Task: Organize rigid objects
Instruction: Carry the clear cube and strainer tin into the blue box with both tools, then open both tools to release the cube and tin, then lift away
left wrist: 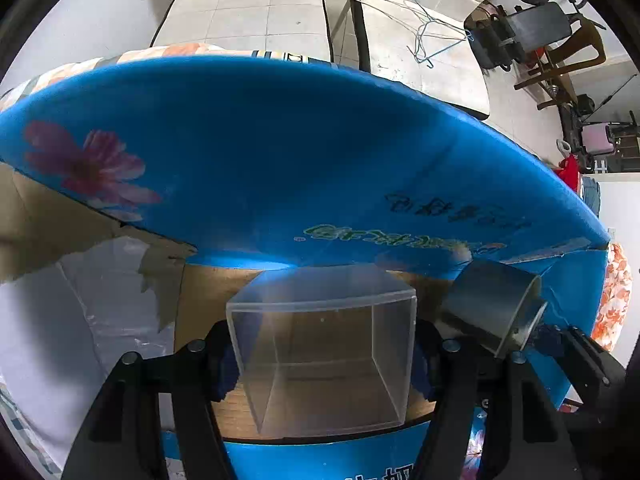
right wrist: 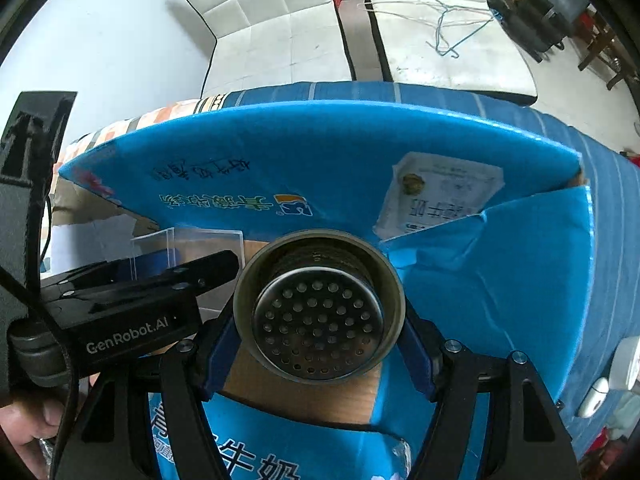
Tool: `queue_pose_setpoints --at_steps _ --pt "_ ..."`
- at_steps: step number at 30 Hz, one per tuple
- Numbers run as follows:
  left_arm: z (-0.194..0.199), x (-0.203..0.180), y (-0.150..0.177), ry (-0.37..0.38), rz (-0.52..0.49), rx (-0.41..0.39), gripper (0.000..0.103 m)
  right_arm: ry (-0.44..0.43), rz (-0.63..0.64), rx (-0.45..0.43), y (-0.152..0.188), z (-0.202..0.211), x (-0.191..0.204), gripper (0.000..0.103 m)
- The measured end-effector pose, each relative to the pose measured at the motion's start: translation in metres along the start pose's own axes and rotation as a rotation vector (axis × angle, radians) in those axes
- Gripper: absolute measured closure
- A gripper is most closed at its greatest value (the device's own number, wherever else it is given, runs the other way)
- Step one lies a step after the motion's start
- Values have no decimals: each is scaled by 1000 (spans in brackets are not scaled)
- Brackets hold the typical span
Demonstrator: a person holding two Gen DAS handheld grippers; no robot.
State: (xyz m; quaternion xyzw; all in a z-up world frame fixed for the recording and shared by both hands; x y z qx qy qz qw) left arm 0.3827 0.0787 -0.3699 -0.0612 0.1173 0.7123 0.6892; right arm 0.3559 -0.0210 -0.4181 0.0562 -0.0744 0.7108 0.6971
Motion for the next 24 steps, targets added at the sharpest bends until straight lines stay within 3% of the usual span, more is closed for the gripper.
queue_pose_setpoints --at_steps 4,11,18,20,24 --pt "2 1 2 11 15 17 39 -44 -19 43 -2 -7 -2 29" --pt "6 10 6 9 49 44 37 -42 -26 76 -6 -11 0 27" --pt "23 16 16 -3 48 29 15 -44 -24 58 -8 1 1 19" --pt "29 16 20 -16 42 15 4 -36 -16 54 -7 7 1 17" --pt "44 16 33 -66 13 -19 1 10 20 19 3 25 3 4"
Point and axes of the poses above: each gripper's, at about its wrist camera, not at the fingertips, and z roughly against the way its jaws point, x to its left, y to its underside, the point moved 6 cm from there along -z, roughly the way its jaws point
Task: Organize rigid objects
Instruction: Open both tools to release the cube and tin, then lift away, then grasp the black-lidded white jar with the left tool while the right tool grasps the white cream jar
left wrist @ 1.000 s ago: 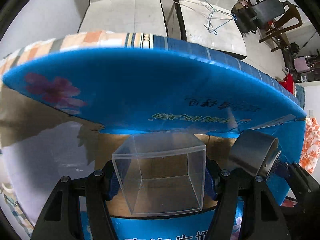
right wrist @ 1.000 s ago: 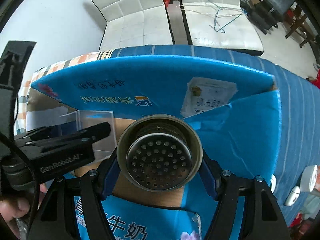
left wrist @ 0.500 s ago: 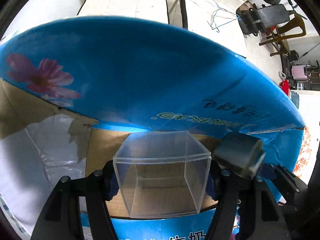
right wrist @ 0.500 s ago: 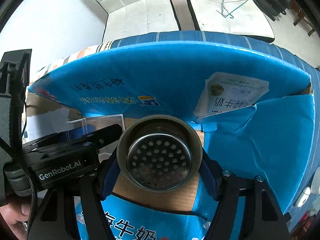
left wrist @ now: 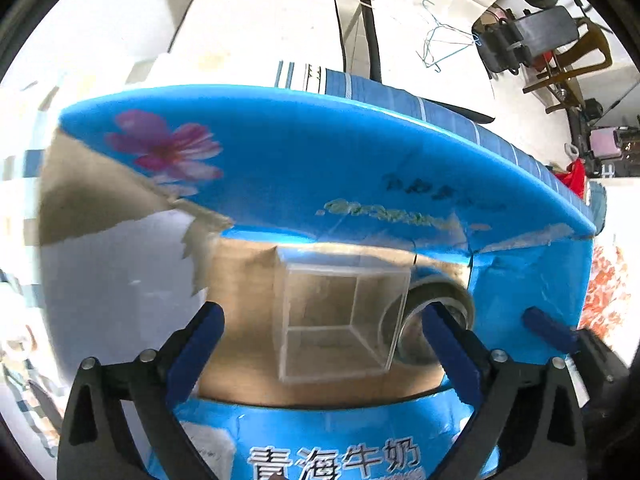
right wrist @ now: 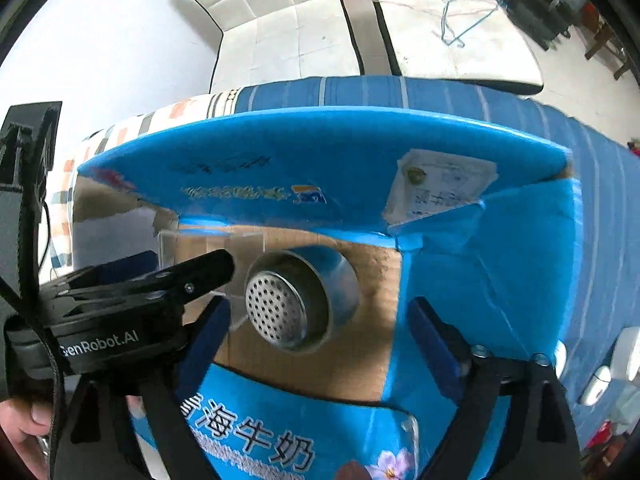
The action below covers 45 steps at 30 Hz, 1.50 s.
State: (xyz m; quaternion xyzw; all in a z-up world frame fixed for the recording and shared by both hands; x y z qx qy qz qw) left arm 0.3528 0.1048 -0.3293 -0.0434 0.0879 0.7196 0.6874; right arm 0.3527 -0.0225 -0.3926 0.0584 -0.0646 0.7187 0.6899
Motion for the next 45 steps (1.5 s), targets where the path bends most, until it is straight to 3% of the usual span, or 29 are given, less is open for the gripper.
queue_pose_setpoints --at_steps 6,11,26,37,45 --pt "30 9 25 -62 -13 -88 1 64 21 -56 30 26 -1 3" --pt "66 7 55 -173 -52 -221 1 106 26 -123 57 54 6 3" --pt "174 -27 110 -210 -80 -487 1 110 92 -327 135 167 34 3" --pt "211 -41 142 -200 -64 -567 1 65 116 -392 169 215 42 3" --pt "203 -81 143 -183 -116 -563 1 54 54 -386 173 220 0 3"
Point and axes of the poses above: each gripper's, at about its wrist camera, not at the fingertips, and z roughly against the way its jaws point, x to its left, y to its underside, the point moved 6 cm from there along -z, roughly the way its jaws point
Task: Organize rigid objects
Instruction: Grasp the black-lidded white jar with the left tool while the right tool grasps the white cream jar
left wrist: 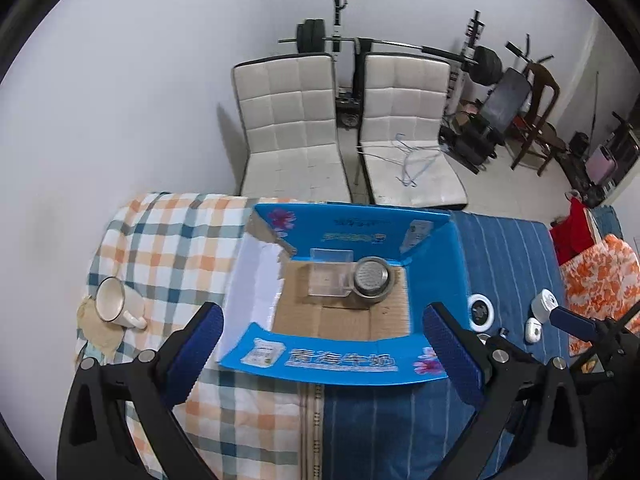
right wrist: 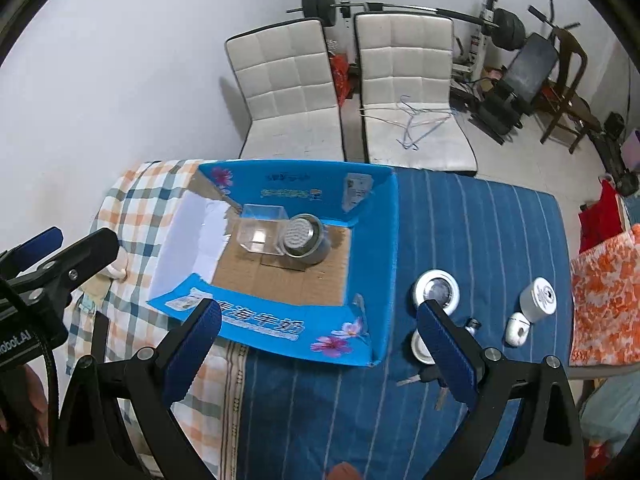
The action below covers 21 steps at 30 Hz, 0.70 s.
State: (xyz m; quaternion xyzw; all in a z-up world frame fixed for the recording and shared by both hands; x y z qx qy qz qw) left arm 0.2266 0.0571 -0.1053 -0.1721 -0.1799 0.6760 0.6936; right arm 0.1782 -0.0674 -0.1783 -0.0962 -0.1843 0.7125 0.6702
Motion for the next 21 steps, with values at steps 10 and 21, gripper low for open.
queue_pose_setpoints --at_steps 10,21 --pt "-40 -139 -6 159 -136 74 1 125 -193 -5 8 19 -146 3" --pt "-159 -283 11 143 -352 282 1 256 -383 113 29 -35 -333 3"
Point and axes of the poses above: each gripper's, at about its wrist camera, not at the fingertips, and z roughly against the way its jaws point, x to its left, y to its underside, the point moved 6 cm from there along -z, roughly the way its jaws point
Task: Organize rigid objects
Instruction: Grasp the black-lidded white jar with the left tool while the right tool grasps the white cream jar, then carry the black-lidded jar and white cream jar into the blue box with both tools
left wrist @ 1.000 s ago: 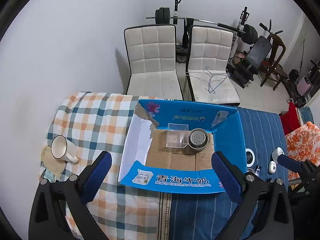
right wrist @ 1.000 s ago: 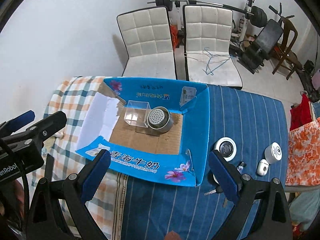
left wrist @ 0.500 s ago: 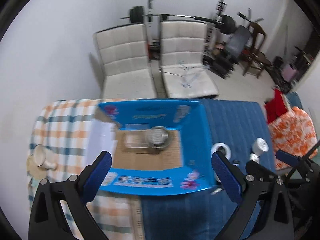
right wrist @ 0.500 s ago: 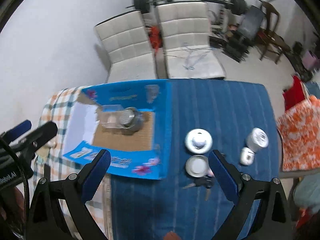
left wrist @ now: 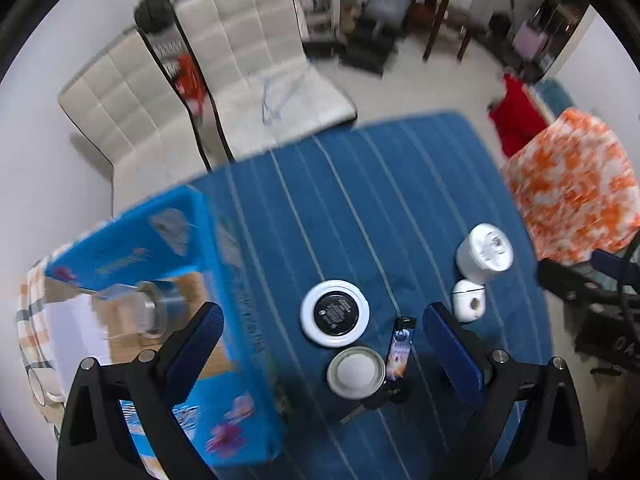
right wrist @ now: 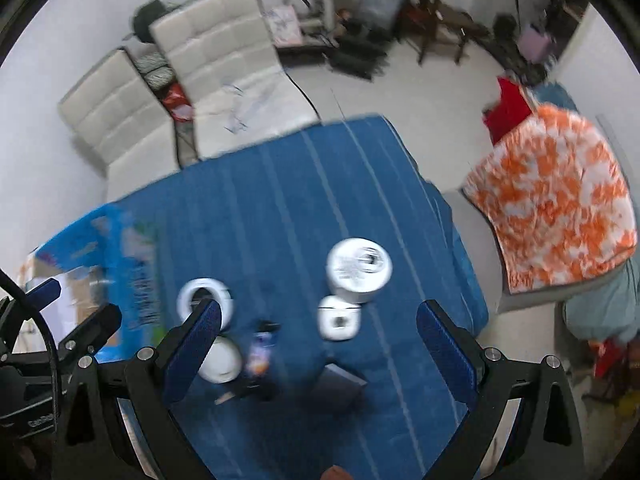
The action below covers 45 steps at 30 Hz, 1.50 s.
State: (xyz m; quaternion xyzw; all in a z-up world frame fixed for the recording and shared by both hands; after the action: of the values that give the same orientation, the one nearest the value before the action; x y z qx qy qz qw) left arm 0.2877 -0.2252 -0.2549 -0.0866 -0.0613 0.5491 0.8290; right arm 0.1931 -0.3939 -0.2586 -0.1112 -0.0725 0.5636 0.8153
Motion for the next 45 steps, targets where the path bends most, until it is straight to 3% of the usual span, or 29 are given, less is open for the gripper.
queue_pose_setpoints --at_steps 5,9,12,16,17,19,20,24,26,28,37,45 --pt "-70 -13 0 5 12 157 1 -7 -33 97 -8 -66 -37 3" --pt "-115 -16 8 -41 25 277 1 -17 -30 143 -14 -101 -45 3" --pt "-138 -17 21 -34 46 365 1 -30 -20 187 -14 -124 -44 3" --pt "-155 -10 32 -29 103 408 3 -41 -6 217 -14 -143 -38 3" --pt "-157 -9 34 -20 118 404 14 -45 -7 223 -14 -149 -39 3" --pt "-155 -8 34 -8 137 382 20 -53 -12 239 -14 -155 -39 3" --pt "-153 -8 35 0 145 371 29 -64 -18 249 -14 -159 -38 3" --pt "-148 -10 34 17 166 348 29 -90 -44 284 -13 -174 -40 5" --pt "-147 -10 35 14 170 334 29 -108 -55 310 -11 -179 -39 12" --pt "-146 -6 33 12 171 328 29 -126 -63 340 -9 -185 -38 30" --pt "-124 -16 25 5 141 271 29 -79 -28 264 -5 -166 -36 33" --pt "-63 -16 21 38 114 158 29 -108 11 187 -4 -113 -19 33"
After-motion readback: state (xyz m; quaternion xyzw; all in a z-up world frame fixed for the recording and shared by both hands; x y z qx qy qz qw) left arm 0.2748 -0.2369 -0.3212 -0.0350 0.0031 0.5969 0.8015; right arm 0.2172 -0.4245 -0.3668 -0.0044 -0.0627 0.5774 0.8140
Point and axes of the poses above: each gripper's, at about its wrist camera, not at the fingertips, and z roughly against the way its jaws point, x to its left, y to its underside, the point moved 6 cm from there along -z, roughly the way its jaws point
